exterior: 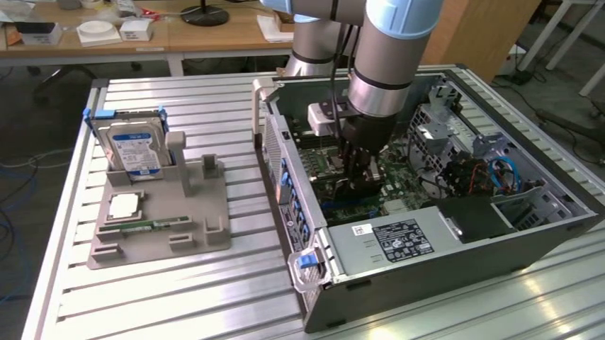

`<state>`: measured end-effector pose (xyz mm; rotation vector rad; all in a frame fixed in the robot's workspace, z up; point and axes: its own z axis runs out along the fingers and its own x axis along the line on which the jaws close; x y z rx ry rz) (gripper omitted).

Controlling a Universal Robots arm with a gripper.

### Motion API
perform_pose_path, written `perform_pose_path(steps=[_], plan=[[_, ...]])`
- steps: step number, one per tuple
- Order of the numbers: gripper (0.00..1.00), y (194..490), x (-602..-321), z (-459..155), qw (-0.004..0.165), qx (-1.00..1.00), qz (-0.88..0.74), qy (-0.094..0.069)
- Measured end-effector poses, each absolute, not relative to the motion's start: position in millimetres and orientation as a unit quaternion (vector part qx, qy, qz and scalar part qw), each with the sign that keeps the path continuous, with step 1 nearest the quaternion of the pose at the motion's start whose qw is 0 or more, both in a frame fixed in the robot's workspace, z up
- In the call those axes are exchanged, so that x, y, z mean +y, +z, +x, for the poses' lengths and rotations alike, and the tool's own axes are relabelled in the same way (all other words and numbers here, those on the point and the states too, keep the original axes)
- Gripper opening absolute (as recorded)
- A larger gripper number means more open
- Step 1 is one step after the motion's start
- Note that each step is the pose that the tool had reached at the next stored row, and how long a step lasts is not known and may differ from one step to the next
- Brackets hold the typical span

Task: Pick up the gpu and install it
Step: 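Insert the gpu into the slot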

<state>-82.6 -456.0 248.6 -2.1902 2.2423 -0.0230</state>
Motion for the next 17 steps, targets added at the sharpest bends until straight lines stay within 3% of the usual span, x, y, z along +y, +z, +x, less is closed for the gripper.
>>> perform_pose_path(steps=[17], plan=[[0.27,243.6,-456.1,-84.3,0.003,0.715,-0.699,-0.007]])
